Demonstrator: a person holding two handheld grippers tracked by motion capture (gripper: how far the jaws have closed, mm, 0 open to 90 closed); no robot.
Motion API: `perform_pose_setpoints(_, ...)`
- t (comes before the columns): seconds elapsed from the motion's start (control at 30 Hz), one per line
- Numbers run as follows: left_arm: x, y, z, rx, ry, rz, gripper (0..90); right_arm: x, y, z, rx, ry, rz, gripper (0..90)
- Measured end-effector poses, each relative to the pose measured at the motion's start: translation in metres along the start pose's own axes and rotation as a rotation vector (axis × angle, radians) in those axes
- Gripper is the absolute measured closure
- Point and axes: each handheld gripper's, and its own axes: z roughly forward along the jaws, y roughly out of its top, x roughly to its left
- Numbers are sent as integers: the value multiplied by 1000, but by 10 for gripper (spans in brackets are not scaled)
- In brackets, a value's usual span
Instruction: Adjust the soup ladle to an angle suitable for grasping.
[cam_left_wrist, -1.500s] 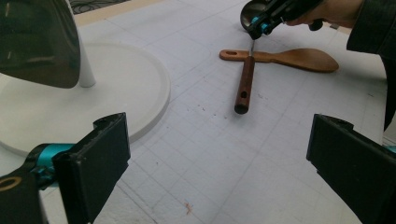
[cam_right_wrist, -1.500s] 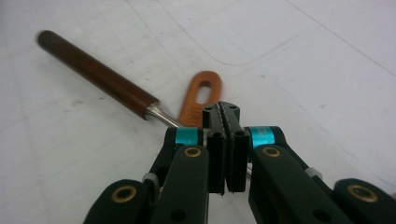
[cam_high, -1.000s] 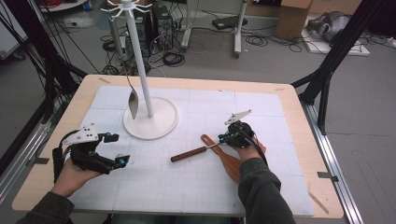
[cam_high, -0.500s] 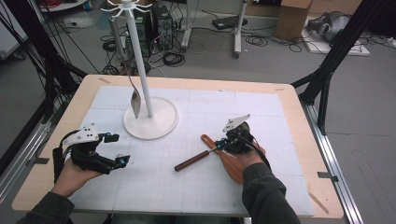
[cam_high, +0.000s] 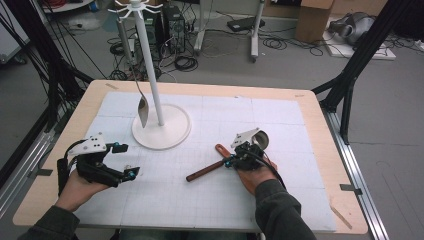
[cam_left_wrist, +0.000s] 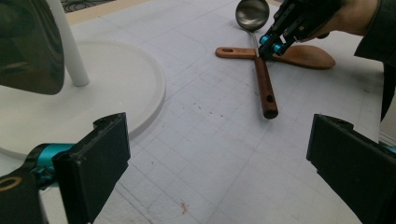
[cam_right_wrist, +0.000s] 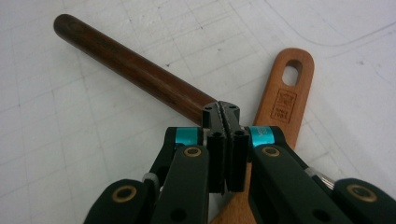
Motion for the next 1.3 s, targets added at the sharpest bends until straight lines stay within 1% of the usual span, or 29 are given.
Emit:
perform_pose_setpoints(0.1, 0, 0, 0, 1, -1, 1, 67, 1, 1, 1, -3, -5, 10, 897)
perform_pose_setpoints(0.3, 0, 0, 0, 0, -1, 1, 67, 0, 3, 3, -10, -14, 5, 897)
perform_pose_setpoints(0.37, 0, 0, 0, 1, 0, 2, 67, 0, 3, 3, -8, -12, 10, 897)
perform_pose_setpoints(0.5, 0, 0, 0, 2, -1, 2, 67, 0, 3, 0, -14, -15, -6, 895)
perform_pose_setpoints(0.6, 0, 0, 0, 2, -2, 2, 67, 0, 3, -4, -25, -22, -18, 847)
perform_pose_setpoints(0.67, 0, 0, 0, 3, -2, 3, 67, 0, 2, -6, -19, -10, -19, 800)
perform_pose_setpoints(0.73, 0, 0, 0, 4, -3, 3, 67, 0, 3, -7, -22, -17, -42, 725)
perform_pose_setpoints(0.8, -1, 0, 1, 3, -4, 2, 67, 1, 5, -7, -28, -7, -54, 673)
perform_pose_setpoints(0.93, -1, 0, 1, 6, -6, 2, 67, 4, 11, -3, -14, -9, -106, 555)
perform_pose_setpoints(1.03, 0, 0, 1, 7, -7, 3, 67, 6, 13, 2, -3, 4, -127, 496)
perform_pose_setpoints(1.07, 0, 0, 1, 8, -7, 3, 67, 6, 13, 5, 5, 0, -136, 475)
perform_pose_setpoints(1.1, 0, 0, 1, 9, -7, 3, 67, 7, 13, 7, 15, 2, -143, 457)
perform_pose_setpoints(1.2, 0, 0, 2, 10, -9, 4, 67, 8, 14, 12, 42, 9, -178, 450)
perform_pose_setpoints(1.3, -1, 0, 2, 11, -9, 4, 67, 9, 14, 16, 55, 8, -185, 452)
